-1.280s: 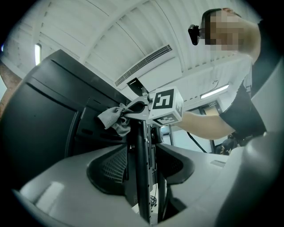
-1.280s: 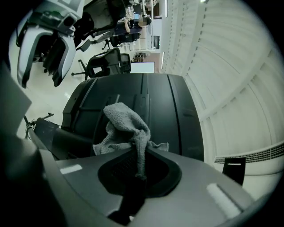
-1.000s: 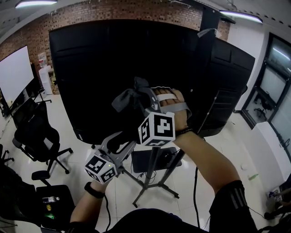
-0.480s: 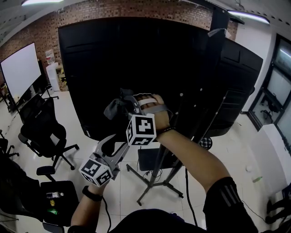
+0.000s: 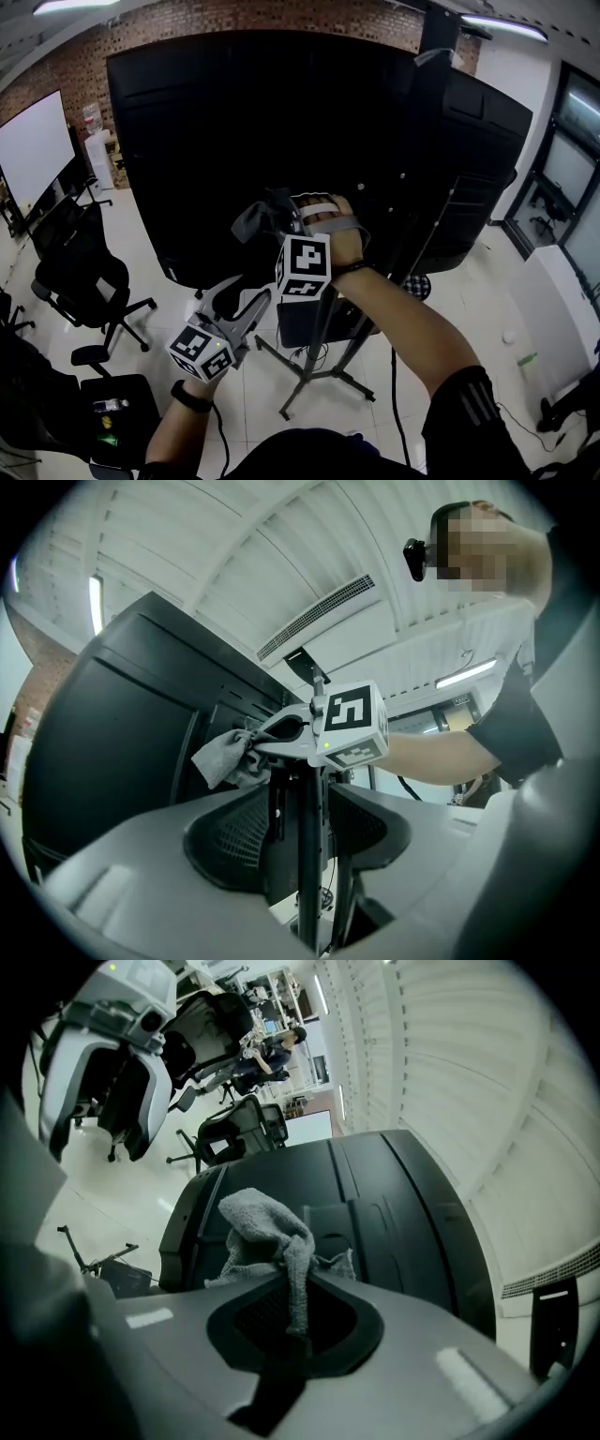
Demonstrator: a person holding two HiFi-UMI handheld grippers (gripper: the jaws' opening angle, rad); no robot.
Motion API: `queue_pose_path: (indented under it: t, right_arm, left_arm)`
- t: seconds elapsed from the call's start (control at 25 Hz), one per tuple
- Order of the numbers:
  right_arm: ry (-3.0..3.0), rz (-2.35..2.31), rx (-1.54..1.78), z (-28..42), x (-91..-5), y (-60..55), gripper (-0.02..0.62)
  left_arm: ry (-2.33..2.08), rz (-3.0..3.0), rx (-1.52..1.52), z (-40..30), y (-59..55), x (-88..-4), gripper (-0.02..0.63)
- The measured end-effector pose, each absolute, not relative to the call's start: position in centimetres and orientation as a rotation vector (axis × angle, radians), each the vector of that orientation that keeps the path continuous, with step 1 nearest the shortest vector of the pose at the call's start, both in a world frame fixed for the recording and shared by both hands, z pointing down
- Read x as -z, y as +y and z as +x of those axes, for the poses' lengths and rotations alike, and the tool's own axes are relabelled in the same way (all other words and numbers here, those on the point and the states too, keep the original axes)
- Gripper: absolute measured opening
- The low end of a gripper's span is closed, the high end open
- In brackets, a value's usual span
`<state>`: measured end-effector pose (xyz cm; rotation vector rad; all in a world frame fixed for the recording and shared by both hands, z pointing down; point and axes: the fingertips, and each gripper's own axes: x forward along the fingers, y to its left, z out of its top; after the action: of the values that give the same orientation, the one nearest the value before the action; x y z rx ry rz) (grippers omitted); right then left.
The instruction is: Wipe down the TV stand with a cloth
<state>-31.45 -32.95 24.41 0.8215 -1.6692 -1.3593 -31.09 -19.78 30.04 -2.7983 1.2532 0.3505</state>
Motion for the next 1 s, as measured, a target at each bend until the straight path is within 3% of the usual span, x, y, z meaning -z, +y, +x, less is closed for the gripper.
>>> queue_pose_path:
  t: [0.56,1.0]
  right_arm:
    - [-1.632,0.900,1.318,-26.4,-23.9,-32.9,0.018]
    - [-2.056,1.068,1.296,-20.1,-13.5,-26.9,0.018]
  left_arm:
    - [1.155,-2.865,-0.356,-27.2,-20.4,-30.3,0.218]
    - [1.183,-2.806,-0.344,-25.9,-19.7,-28.3,0.218]
